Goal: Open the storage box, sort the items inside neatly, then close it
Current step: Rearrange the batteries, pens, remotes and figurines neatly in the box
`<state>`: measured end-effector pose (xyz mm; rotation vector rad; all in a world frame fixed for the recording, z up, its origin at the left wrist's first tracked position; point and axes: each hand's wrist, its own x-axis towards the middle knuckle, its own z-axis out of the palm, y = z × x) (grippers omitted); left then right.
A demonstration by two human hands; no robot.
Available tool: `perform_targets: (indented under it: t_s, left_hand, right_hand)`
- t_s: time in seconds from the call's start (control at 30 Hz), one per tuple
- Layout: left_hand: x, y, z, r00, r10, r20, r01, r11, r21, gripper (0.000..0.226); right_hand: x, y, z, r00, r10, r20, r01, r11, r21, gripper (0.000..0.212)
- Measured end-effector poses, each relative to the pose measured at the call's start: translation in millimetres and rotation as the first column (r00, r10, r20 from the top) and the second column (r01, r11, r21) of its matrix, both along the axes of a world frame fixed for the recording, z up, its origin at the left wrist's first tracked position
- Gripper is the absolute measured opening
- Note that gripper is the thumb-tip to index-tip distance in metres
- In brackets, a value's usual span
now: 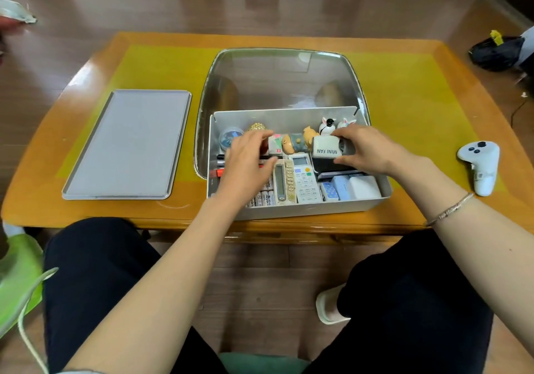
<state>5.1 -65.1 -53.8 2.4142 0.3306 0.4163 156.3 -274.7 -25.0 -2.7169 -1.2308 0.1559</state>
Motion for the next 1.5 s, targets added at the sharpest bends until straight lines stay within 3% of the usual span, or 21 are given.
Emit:
perform_targets:
  t_s: [0.17,0.3,0.4,0.53,0.9,1.07,1.17,1.23,1.33,1.5]
  left_hand:
    - [-15.0,28.8,-3.5,0.961,0.277,-0.014,-0.269,0.942,0.202,0.046]
    - [-24.1,41.7,-6.7,0.928,0.368,-0.059,-0.351,0.915,0.199,0.057]
    - [-28.0,47.6,-11.5,0.914,0.39,-0.116,-0.381,0.92,0.088,0.063]
    - [-29.7,47.1,-14.8,0.904,0.37,-0.216,-0.346,0.928,0.141,0.057]
    - [-15.9,47.3,-10.4,0.91,0.376,-0.175,-0.343,0.919,0.194,0.059]
    - [-8.5,50.9,-13.2,0.919,0.355,-0.172,-0.318,0.925,0.209,0.06]
    - [-8.0,51.8,-15.8,0.921,0.353,-0.165,-0.317,0.925,0.209,0.059]
    - [-7.7,52.3,-16.5,0.919,0.36,-0.162,-0.326,0.924,0.201,0.06]
    - [-7.6,52.1,-16.1,0.916,0.363,-0.169,-0.333,0.925,0.184,0.06]
    - [-7.5,51.7,-15.2,0.911,0.371,-0.179,-0.344,0.924,0.166,0.059]
  right_hand:
    - [12.2,-3.9,-10.8,0.996,-0.029,0.083,0.045,0.98,-0.193,0.058]
    - [11.1,-0.9,-12.4,0.996,-0.034,0.081,0.057,0.953,-0.298,0.053]
    - [10.5,0.4,-7.3,0.995,-0.04,0.092,0.064,0.957,-0.281,0.052]
    - [7.7,2.1,-5.1,0.994,-0.045,0.103,0.071,0.961,-0.266,0.047]
    - [7.3,-0.9,-7.8,0.993,-0.091,0.078,0.107,0.968,-0.228,0.043]
    - [4.3,-5.6,-0.8,0.992,-0.114,0.062,0.123,0.976,-0.179,0.052]
    - [-1.1,-12.1,10.2,0.996,-0.09,-0.006,0.09,0.992,-0.089,0.038]
    - [-9.7,-14.1,13.1,0.995,-0.063,-0.073,0.052,0.988,-0.147,0.033]
    - [-20.7,-14.7,10.2,0.979,-0.095,-0.182,0.041,0.959,-0.281,0.043]
    - [-22.3,-12.7,5.1,0.969,-0.157,-0.193,0.076,0.926,-0.37,0.048]
